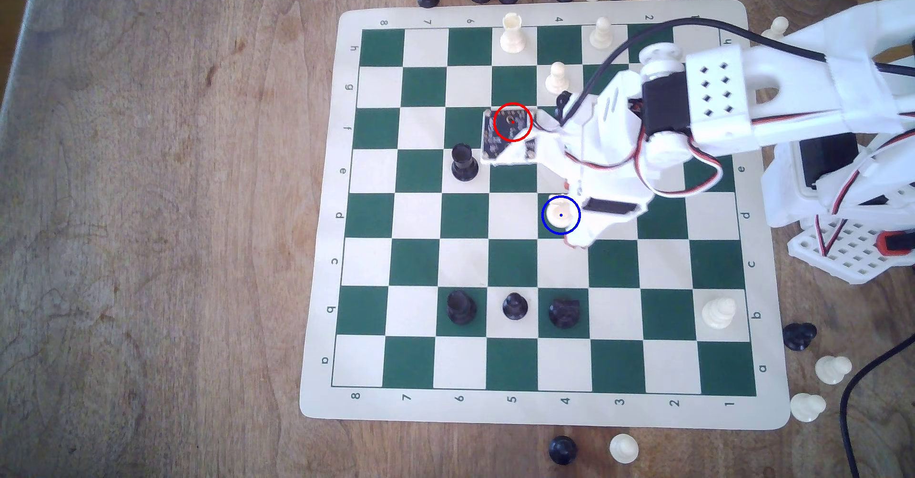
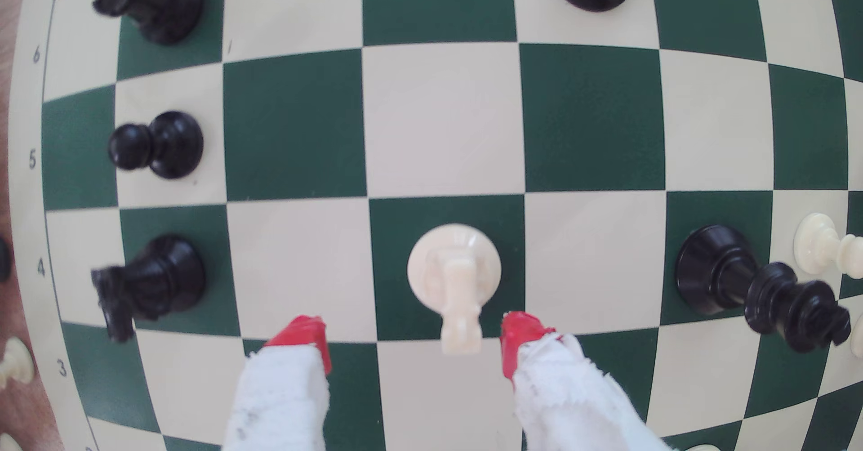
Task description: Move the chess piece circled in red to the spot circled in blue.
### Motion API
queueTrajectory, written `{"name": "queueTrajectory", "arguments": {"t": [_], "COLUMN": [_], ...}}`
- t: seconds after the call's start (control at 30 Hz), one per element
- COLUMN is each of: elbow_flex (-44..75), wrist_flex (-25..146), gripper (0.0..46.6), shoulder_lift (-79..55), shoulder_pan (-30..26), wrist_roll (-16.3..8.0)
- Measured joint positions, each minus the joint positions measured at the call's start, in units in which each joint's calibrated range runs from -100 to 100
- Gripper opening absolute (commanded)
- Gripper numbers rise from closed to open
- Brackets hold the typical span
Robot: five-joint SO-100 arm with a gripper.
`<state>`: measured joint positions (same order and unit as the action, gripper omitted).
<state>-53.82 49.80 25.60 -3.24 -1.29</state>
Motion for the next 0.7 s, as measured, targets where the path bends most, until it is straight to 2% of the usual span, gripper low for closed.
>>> {"name": "queueTrajectory", "arguments": {"t": [0.13,0.17,0.23,0.37,0.47,0.6,0.7], "elbow_flex": [-5.51,-6.87,-9.13,-11.93,-15.54,-20.7,-24.67], "wrist_flex": [-1.67,-1.99,-2.39,-1.43,-2.55,-7.01,-11.39], "gripper": [18.6,11.6,8.6,7.0,4.1,1.4,0.3], "shoulder_lift": [6.45,8.29,13.49,23.38,28.91,35.11,39.38], "shoulder_pan": [0.81,1.11,2.29,1.99,1.92,2.36,3.83], "wrist_roll": [0.1,0.15,0.44,0.54,0.63,2.2,2.2]}}
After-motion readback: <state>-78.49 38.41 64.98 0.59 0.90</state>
